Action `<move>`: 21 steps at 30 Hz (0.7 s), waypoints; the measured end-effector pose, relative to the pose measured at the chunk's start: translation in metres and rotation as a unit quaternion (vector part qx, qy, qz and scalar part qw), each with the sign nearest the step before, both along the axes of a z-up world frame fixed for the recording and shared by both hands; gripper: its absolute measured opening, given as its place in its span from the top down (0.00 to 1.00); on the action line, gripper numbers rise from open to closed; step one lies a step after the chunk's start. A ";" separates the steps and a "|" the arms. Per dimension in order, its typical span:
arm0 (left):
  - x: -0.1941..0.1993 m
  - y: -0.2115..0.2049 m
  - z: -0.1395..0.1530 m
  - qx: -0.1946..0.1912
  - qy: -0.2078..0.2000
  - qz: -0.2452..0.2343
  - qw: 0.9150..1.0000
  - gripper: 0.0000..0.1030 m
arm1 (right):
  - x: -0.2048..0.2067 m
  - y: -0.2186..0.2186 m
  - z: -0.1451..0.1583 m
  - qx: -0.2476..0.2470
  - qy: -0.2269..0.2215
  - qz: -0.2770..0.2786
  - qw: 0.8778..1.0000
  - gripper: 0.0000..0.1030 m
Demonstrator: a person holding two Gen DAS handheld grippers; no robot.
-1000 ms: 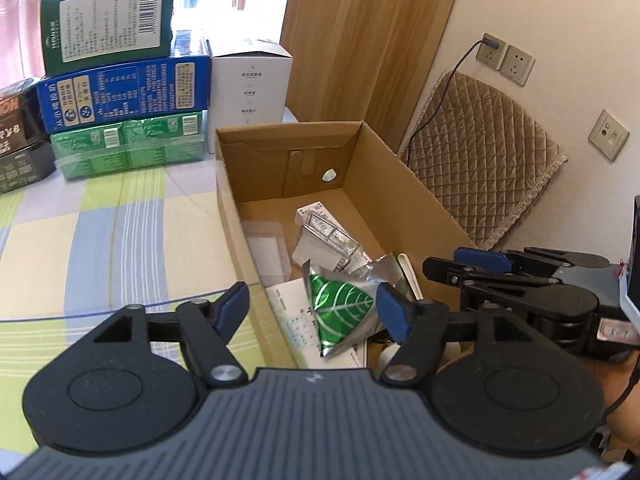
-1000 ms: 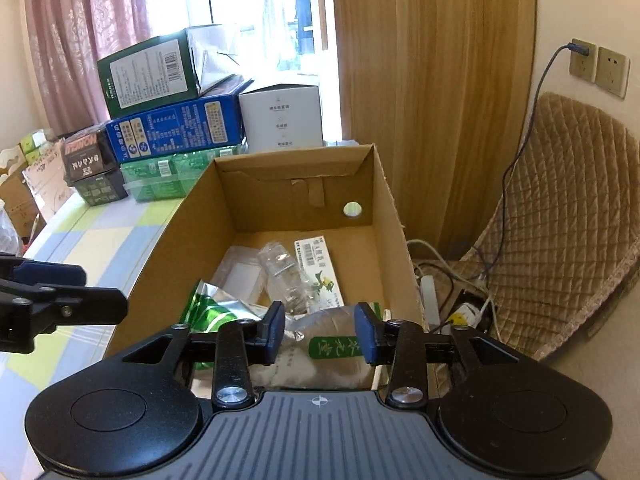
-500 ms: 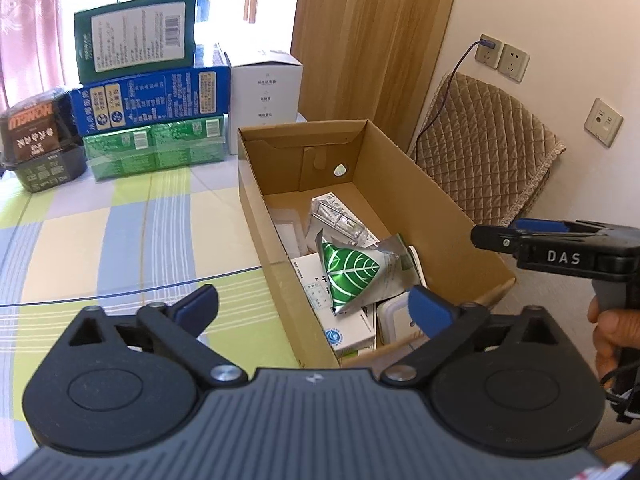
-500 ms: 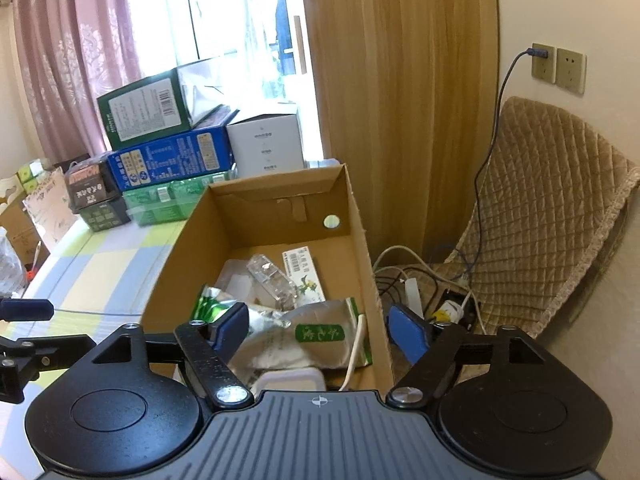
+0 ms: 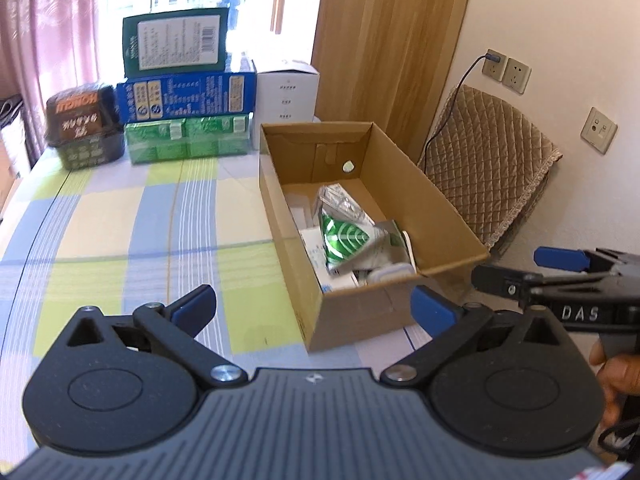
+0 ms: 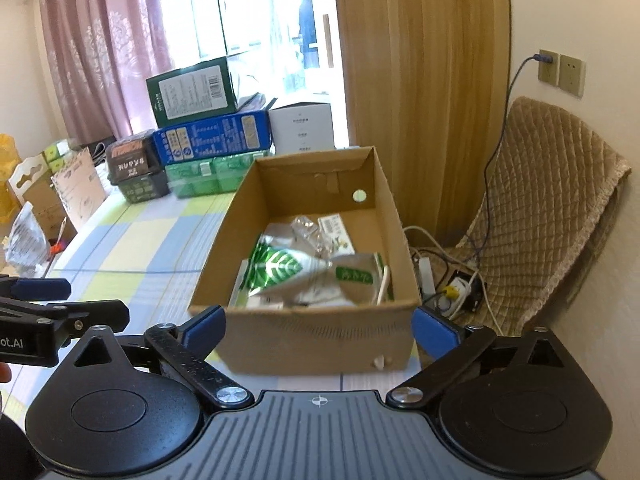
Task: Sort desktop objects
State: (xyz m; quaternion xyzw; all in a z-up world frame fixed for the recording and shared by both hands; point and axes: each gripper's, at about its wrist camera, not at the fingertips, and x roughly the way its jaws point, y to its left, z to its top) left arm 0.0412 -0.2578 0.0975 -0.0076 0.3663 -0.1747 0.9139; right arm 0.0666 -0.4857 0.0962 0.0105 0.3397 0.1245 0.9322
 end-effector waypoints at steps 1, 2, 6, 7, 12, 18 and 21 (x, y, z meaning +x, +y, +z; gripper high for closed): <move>-0.006 0.001 0.001 -0.003 0.003 0.002 1.000 0.01 | -0.006 0.000 0.000 0.000 0.002 -0.001 1.000 0.04; -0.011 0.002 0.001 -0.005 0.006 0.004 1.000 0.01 | -0.011 0.000 0.001 0.000 0.004 -0.001 1.000 0.04; -0.033 0.002 0.003 0.001 0.004 0.013 1.000 0.01 | -0.032 -0.003 0.002 -0.005 0.006 -0.006 1.000 0.02; -0.038 0.001 0.005 0.004 0.000 0.014 1.000 0.01 | -0.037 -0.004 0.003 -0.005 0.007 -0.007 1.000 0.02; -0.059 0.003 0.009 -0.011 0.003 0.013 1.000 0.01 | -0.060 -0.006 0.009 -0.005 0.005 -0.012 1.000 0.02; -0.079 0.002 0.017 -0.007 -0.006 0.017 1.000 0.01 | -0.085 -0.007 0.020 0.002 -0.002 -0.020 1.000 0.02; -0.087 0.003 0.020 -0.011 -0.011 0.016 1.000 0.01 | -0.095 -0.009 0.026 0.008 -0.006 -0.027 1.000 0.02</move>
